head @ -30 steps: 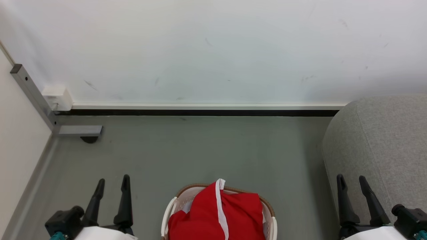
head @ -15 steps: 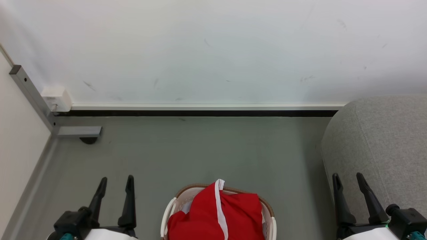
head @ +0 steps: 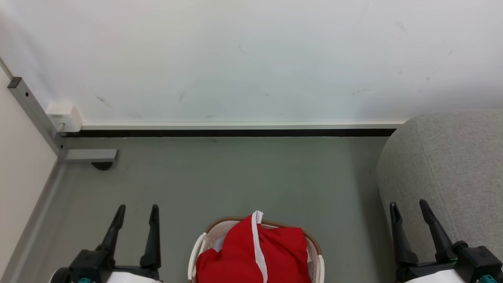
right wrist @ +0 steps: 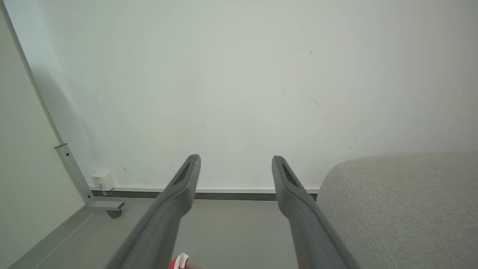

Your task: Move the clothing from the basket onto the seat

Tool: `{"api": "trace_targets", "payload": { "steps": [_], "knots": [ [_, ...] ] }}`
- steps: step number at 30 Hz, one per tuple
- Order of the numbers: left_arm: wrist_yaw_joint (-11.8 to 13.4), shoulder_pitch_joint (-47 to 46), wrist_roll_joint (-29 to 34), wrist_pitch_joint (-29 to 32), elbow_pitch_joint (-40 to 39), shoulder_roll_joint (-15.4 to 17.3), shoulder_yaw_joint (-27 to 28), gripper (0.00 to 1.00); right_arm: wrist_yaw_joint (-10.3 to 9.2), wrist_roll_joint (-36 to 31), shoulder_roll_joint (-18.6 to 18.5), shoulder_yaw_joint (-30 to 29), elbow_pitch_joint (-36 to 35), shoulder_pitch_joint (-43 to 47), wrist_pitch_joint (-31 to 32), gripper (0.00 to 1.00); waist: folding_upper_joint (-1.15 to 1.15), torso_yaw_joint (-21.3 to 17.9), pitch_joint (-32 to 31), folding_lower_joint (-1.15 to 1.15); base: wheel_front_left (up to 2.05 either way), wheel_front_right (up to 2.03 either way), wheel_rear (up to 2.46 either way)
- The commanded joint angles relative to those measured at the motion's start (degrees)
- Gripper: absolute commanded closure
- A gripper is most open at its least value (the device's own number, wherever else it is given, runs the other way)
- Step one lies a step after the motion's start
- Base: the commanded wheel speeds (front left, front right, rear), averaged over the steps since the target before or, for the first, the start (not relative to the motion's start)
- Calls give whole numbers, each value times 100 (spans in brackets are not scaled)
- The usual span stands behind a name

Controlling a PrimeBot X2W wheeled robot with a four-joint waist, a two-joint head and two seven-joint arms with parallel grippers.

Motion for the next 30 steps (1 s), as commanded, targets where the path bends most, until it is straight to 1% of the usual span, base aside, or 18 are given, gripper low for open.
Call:
{"api": "trace_targets", "payload": {
  "steps": [1, 10, 28, 29, 30],
  "knots": [
    [28, 57, 181, -57, -58, 26, 13, 0, -11, -141, -50, -13, -34, 78, -65, 0, 0, -9, 0, 0, 0, 0, 0],
    [15, 76, 516, -151, -111, -6, 45, 0, -12, -408, -51, 34, -68, 90, -155, 0, 0, -77, 0, 0, 0, 0, 0],
    [-34, 54, 443, -139, -80, -75, 144, 0, -12, -256, -49, 93, -82, -17, -151, 0, 0, -192, 60, 0, 0, 0, 0],
    [-32, 44, 422, -139, -93, -79, 154, 0, -12, -230, -49, 79, -92, -37, -151, 0, 0, -216, 90, 0, 0, 0, 0],
    [-41, 22, 404, -139, -104, -84, 157, 0, -12, -2, -49, 52, -99, -49, -151, 0, 0, -239, 129, 0, 0, 0, 0]
  ]
}}
